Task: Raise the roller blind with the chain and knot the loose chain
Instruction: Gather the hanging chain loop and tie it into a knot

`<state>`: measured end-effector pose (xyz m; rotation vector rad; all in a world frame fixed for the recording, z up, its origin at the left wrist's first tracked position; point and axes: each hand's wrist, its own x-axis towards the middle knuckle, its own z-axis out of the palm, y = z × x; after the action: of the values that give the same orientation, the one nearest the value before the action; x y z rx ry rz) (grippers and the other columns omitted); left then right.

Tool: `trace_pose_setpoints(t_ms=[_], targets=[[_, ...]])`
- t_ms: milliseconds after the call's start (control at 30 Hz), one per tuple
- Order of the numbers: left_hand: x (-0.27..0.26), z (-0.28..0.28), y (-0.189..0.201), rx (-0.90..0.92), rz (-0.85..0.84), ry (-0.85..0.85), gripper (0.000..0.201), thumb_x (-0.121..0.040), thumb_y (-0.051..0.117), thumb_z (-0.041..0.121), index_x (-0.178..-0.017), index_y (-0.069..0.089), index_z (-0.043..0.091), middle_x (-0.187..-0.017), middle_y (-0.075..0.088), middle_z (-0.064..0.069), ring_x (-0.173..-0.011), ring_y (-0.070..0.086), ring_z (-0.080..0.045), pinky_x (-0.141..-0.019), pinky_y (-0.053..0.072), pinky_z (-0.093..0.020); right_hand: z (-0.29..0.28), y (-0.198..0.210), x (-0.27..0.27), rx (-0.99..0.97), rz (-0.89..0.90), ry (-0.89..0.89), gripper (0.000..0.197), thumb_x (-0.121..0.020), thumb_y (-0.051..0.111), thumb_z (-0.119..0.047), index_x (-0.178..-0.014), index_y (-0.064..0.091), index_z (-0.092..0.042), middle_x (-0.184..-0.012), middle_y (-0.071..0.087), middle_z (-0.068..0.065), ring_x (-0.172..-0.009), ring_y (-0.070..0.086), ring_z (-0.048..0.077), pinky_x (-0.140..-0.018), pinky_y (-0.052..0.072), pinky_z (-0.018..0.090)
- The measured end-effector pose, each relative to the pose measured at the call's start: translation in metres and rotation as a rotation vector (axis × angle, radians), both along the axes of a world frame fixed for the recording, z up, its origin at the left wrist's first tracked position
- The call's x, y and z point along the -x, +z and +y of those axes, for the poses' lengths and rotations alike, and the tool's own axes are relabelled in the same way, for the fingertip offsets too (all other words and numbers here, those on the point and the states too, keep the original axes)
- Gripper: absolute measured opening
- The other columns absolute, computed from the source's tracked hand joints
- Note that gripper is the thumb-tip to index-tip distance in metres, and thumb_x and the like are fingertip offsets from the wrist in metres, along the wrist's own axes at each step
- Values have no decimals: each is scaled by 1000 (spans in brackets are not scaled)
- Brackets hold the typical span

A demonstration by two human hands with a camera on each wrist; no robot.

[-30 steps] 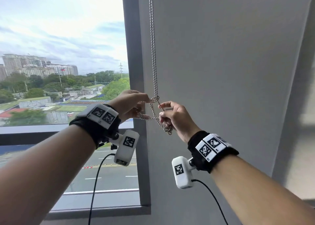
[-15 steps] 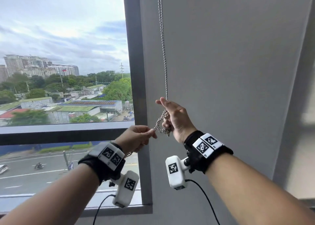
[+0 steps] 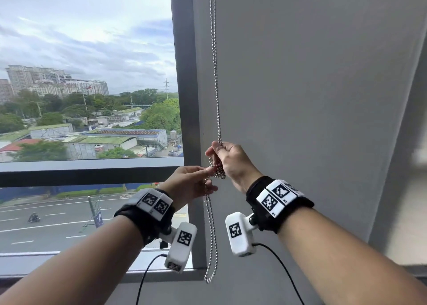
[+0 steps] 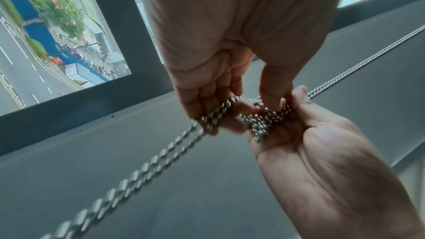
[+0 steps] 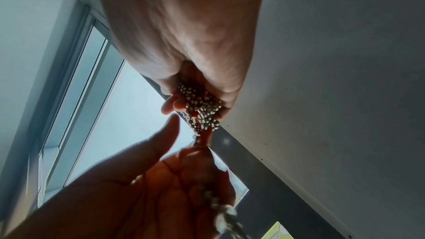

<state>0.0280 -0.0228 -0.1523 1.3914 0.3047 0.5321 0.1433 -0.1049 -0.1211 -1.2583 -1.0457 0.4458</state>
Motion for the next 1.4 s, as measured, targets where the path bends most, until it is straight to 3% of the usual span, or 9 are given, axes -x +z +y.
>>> trace_pose_setpoints(t_ms=[67,167,300,500,633,800,967,1100,1400], targets=[[-5,-5,1,-23,-35,82,30,-82,64,20,-102,59,-3,-56,40,-2,-45,42,-13,-46,44,-24,-1,0,0,7,-15,10,33,-104,42,-23,-79,61,-11,-63,46,3,-54,43,12,-47,41,17],[-12,-5,-1,-193,-18,225,26,-86,61,32,-86,64,7,-51,27,1,-38,23,-9,-35,23,-16,-3,-2,-1,1,-36,18,29,-103,44,-19,-86,63,-7,-66,51,6,-56,48,14,-49,46,15],[-14,-6,-8,-276,1,268,25,-87,58,36,-75,65,15,-46,28,2,-35,22,-11,-34,21,-14,-6,-6,-7,8,-66,-9,27,-101,49,-19,-88,67,-3,-69,62,12,-57,58,18,-54,50,20],[-15,-5,-5,-154,-45,283,15,-89,54,7,-81,64,-2,-53,49,-5,-35,36,-8,-38,27,-16,-10,-13,-10,49,-130,10,29,-101,50,-20,-91,69,-1,-76,66,10,-70,56,19,-66,47,27],[-18,-8,-1,-241,-34,339,15,-87,58,14,-90,65,1,-36,35,3,-26,24,-8,-31,19,-13,-11,-16,-10,37,-132,22,29,-101,50,-22,-88,71,-7,-83,69,10,-75,58,16,-68,47,23],[-17,-9,-15,-251,-39,342,24,-81,66,32,-87,73,9,-41,27,2,-32,23,-11,-35,21,-16,-12,-22,-12,33,-78,77,30,-100,50,-23,-88,71,-6,-78,66,9,-69,57,13,-71,47,23],[-18,-11,-14,-98,-100,261,15,-86,60,15,-94,69,6,-53,54,-3,-37,44,-10,-38,33,-18,-11,-30,-12,15,-89,144,34,-102,45,-26,-91,72,-8,-82,66,14,-77,58,25,-76,50,35],[-19,-11,-12,-137,-68,336,14,-85,62,21,-84,70,10,-43,42,5,-37,28,-8,-37,21,-17,-12,-32,-11,19,-147,120,30,-103,43,-25,-90,69,-19,-94,69,9,-87,63,18,-76,51,32],[-20,-22,-24,-86,-134,378,39,-85,61,36,-49,60,22,-42,35,4,-34,26,-10,-36,20,-15,-7,-38,-5,15,-198,92,33,-103,40,-31,-97,69,-17,-96,70,11,-86,62,18,-72,52,38]])
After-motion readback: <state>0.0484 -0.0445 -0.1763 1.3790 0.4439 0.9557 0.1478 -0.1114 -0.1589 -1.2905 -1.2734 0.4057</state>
